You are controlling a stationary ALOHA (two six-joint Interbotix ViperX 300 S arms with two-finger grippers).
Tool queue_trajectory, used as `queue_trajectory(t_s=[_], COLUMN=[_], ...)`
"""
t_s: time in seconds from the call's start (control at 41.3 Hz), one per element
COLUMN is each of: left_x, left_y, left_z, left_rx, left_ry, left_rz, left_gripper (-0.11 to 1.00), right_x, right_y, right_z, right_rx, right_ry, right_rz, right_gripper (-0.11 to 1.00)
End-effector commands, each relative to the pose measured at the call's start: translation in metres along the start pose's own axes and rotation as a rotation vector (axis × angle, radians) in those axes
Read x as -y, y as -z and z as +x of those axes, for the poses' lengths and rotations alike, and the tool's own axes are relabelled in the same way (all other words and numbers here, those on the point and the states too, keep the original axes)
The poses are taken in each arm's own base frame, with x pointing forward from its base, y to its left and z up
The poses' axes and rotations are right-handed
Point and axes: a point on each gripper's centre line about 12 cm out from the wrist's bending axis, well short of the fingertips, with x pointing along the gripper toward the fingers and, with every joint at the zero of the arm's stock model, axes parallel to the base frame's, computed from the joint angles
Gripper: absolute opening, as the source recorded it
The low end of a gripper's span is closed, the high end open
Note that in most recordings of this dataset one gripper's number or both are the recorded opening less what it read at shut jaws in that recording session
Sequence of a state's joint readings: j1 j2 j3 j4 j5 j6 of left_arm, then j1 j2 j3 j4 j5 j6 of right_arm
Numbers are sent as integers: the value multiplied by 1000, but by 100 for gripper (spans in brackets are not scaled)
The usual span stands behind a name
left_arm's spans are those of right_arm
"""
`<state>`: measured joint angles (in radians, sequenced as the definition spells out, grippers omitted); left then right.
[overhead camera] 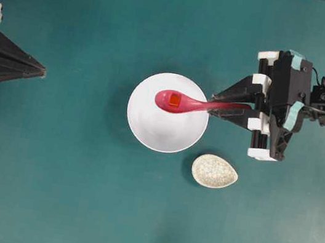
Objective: Grip the spoon and scoop the red block from the bowl with right arm.
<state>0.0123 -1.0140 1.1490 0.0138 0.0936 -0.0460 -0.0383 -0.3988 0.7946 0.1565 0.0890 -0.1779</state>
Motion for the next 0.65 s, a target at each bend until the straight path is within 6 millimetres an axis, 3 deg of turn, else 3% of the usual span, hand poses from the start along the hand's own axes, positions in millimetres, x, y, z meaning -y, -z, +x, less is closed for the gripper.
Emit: queue_trajectory(t_s=[0.0, 0.63], left_x=[0, 0], left_y=[-7, -6], left_z=[1, 2], left_rx=[14, 12], left_ry=[-1, -1], left_rz=[-2, -2], left_gripper=[0, 0], right_x=[-1, -1], right_y=[-13, -12], right_z=[-5, -5], right_rx=[41, 40], right_ry=[-1, -1], right_rz=[-3, -5], right_gripper=[25, 25])
